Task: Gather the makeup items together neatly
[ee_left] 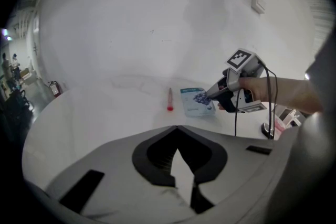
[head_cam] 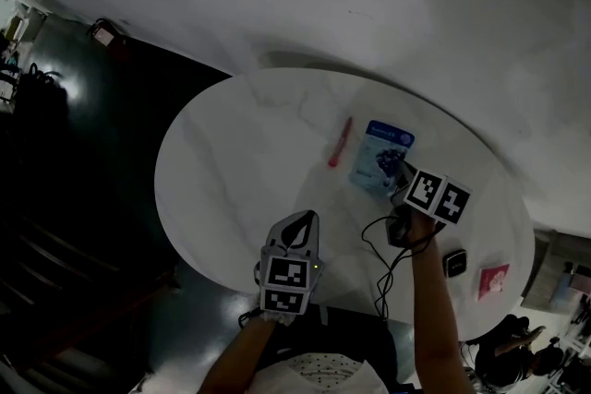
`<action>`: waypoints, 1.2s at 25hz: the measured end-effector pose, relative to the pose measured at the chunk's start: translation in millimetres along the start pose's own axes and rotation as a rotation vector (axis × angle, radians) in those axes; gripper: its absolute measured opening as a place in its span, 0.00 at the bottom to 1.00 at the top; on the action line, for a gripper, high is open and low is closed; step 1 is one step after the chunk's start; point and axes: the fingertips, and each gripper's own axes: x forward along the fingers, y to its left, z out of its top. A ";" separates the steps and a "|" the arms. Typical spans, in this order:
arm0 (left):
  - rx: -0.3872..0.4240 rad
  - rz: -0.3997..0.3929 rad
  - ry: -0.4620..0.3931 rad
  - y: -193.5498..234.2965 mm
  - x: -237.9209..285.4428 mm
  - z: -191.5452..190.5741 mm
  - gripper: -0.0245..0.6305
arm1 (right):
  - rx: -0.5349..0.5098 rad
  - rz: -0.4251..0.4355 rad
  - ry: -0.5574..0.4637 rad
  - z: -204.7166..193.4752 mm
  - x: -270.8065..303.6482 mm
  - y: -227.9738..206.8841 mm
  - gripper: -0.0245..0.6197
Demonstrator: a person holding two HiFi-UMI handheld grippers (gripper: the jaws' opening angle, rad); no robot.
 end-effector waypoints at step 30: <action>0.007 -0.029 0.008 -4.5 0.5 -4.1 0.07 | 0.030 -0.173 -0.067 -3.9 -30.3 -40.4 0.18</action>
